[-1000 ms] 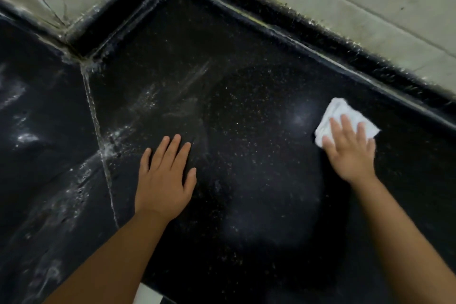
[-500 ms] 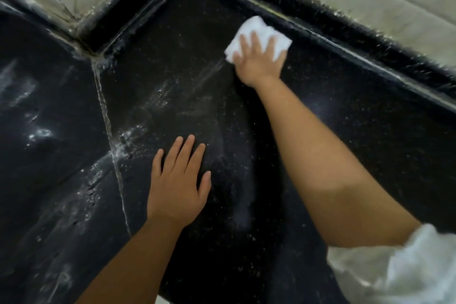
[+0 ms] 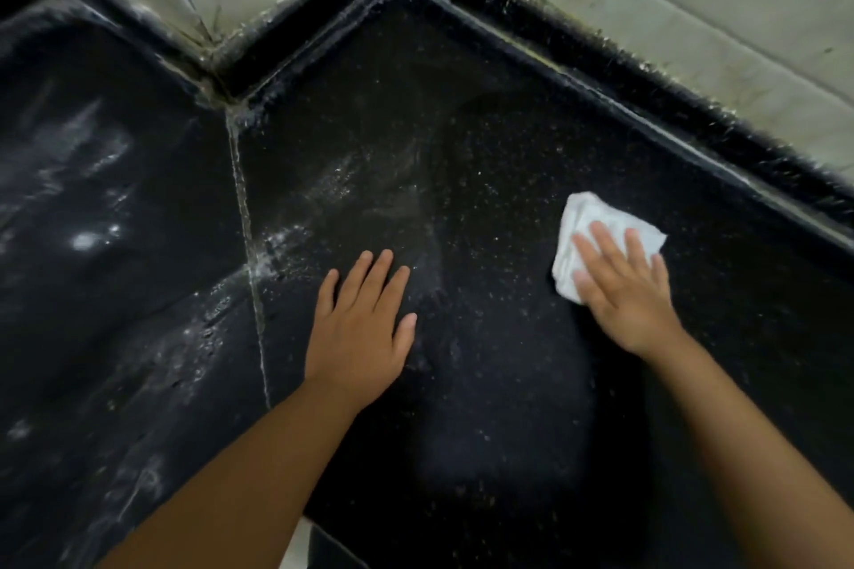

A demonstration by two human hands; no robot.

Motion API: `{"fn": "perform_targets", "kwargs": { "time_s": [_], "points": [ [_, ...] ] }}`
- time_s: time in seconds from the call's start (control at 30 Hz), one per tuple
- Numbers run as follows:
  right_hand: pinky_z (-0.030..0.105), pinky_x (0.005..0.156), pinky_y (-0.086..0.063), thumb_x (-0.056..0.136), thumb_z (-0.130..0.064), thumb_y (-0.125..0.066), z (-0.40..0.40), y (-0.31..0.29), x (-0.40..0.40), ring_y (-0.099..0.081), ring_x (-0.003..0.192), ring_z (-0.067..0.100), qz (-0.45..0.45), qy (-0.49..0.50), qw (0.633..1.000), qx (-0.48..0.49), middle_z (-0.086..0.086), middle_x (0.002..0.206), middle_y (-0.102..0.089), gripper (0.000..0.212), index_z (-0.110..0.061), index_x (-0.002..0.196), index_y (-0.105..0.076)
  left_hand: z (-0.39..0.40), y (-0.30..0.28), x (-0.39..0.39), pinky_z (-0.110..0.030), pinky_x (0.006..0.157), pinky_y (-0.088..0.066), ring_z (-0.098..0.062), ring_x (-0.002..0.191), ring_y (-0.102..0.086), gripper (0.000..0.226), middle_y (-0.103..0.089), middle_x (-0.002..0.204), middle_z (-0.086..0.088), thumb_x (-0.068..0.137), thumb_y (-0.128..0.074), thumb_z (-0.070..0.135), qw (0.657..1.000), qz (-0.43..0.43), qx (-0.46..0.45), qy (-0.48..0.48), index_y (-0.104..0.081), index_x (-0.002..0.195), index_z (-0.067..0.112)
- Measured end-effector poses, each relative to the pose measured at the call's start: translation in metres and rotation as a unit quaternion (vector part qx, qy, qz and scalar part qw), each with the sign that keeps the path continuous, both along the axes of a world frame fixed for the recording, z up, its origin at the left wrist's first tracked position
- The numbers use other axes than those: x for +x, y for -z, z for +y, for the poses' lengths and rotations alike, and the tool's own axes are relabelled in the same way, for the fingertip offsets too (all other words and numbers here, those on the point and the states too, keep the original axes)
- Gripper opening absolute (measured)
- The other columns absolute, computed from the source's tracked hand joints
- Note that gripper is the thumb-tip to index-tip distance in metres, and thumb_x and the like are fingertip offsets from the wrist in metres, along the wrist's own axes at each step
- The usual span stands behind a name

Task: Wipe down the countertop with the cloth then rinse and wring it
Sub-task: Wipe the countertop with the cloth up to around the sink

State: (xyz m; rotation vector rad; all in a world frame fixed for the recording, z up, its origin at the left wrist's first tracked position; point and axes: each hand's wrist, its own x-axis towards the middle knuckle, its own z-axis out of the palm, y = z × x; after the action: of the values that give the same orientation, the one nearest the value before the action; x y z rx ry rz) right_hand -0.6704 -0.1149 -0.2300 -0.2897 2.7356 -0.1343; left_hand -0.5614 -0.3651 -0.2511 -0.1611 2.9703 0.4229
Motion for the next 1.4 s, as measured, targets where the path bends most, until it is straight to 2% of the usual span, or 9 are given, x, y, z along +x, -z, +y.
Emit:
{"fn": "perform_targets", "kwargs": {
  "time_s": [0.17,0.37,0.53,0.77,0.83,0.97,1.07,1.2,1.4],
  "points": [
    [0.053,0.111,0.007,0.099,-0.039,-0.018,-0.073,0.001,-0.068,0.017,0.141,0.029,-0.01,0.074,0.997,0.005,-0.008,0.156,0.011,0.05,-0.034,0.146,-0.002,-0.024,-0.016,0.003,-0.022,0.109,0.01,-0.001,0.137,0.009,0.088,0.002,0.148,0.017,0.068,0.005,0.058,0.993,-0.01,0.111,0.036,-0.018,0.146,0.024],
    [0.056,0.11,0.007,0.098,-0.042,-0.008,-0.194,0.013,-0.032,0.013,0.141,0.035,0.008,-0.147,0.989,0.009,-0.005,0.156,0.007,0.049,-0.033,0.146,-0.001,-0.102,-0.029,0.036,-0.031,0.108,-0.018,-0.023,0.134,-0.031,0.066,-0.043,0.141,-0.014,0.083,-0.027,0.045,0.994,0.043,0.087,-0.049,-0.049,0.131,0.006],
    [0.049,0.101,-0.017,0.094,-0.039,-0.015,-0.186,0.028,0.07,-0.035,0.125,0.035,0.098,-0.322,0.94,-0.053,-0.004,0.131,-0.057,0.049,-0.034,0.124,-0.054,-0.128,-0.033,0.026,-0.027,0.114,-0.011,-0.023,0.142,-0.019,0.045,-0.029,0.151,-0.009,0.096,-0.043,0.022,0.988,0.031,0.068,-0.137,-0.037,0.138,0.007],
    [0.039,0.11,-0.012,0.092,-0.058,0.003,-0.071,0.017,0.055,-0.008,0.142,0.016,0.057,-0.223,0.973,-0.004,-0.007,0.145,-0.038,0.061,-0.036,0.137,-0.032,-0.134,-0.023,-0.013,-0.043,0.116,-0.013,-0.025,0.144,-0.01,0.05,-0.019,0.154,-0.01,0.098,-0.036,0.028,0.988,0.002,0.027,-0.154,-0.028,0.143,0.009],
    [0.044,0.113,-0.005,0.08,-0.068,0.015,-0.072,0.011,0.019,0.001,0.143,0.019,0.065,-0.141,0.988,0.003,-0.013,0.154,-0.009,0.076,-0.037,0.144,-0.013,-0.134,-0.016,-0.015,-0.043,0.116,-0.008,-0.023,0.145,-0.006,0.051,-0.013,0.156,-0.007,0.098,-0.031,0.031,0.987,-0.006,0.012,-0.159,-0.024,0.145,0.012],
    [0.051,0.112,0.009,0.097,-0.046,-0.014,-0.139,0.004,-0.022,0.019,0.141,0.027,-0.012,-0.015,1.0,0.009,-0.008,0.155,0.014,0.052,-0.035,0.146,0.002,-0.135,-0.006,-0.014,-0.04,0.116,-0.001,-0.017,0.145,-0.001,0.051,-0.009,0.157,-0.002,0.098,-0.027,0.034,0.986,0.004,0.004,-0.169,-0.021,0.146,0.016],
    [0.056,0.11,0.008,0.091,-0.052,-0.002,-0.196,0.009,0.008,0.016,0.141,0.032,-0.009,-0.099,0.995,-0.016,-0.006,0.156,0.01,0.057,-0.034,0.146,-0.002,-0.136,-0.005,-0.015,-0.04,0.117,-0.001,-0.017,0.145,-0.003,0.051,-0.012,0.156,-0.003,0.098,-0.029,0.033,0.985,0.011,0.011,-0.174,-0.024,0.145,0.015],
    [0.056,0.107,-0.021,0.095,-0.046,0.0,-0.201,0.016,0.09,-0.036,0.133,0.034,0.047,-0.247,0.967,-0.04,-0.005,0.141,-0.046,0.056,-0.035,0.131,-0.04,-0.135,-0.006,-0.015,-0.04,0.116,-0.002,-0.018,0.145,-0.005,0.05,-0.014,0.156,-0.003,0.098,-0.032,0.032,0.984,0.01,0.01,-0.178,-0.025,0.144,0.015],
    [0.041,0.108,-0.009,0.095,-0.051,-0.013,-0.095,0.02,0.116,-0.008,0.142,0.019,0.06,-0.276,0.959,-0.021,-0.01,0.141,-0.037,0.046,-0.036,0.13,-0.039,-0.135,-0.007,-0.015,-0.04,0.117,0.001,-0.017,0.145,-0.002,0.051,-0.011,0.156,-0.002,0.098,-0.028,0.034,0.985,-0.004,0.007,-0.174,-0.022,0.145,0.016]
  ]
}}
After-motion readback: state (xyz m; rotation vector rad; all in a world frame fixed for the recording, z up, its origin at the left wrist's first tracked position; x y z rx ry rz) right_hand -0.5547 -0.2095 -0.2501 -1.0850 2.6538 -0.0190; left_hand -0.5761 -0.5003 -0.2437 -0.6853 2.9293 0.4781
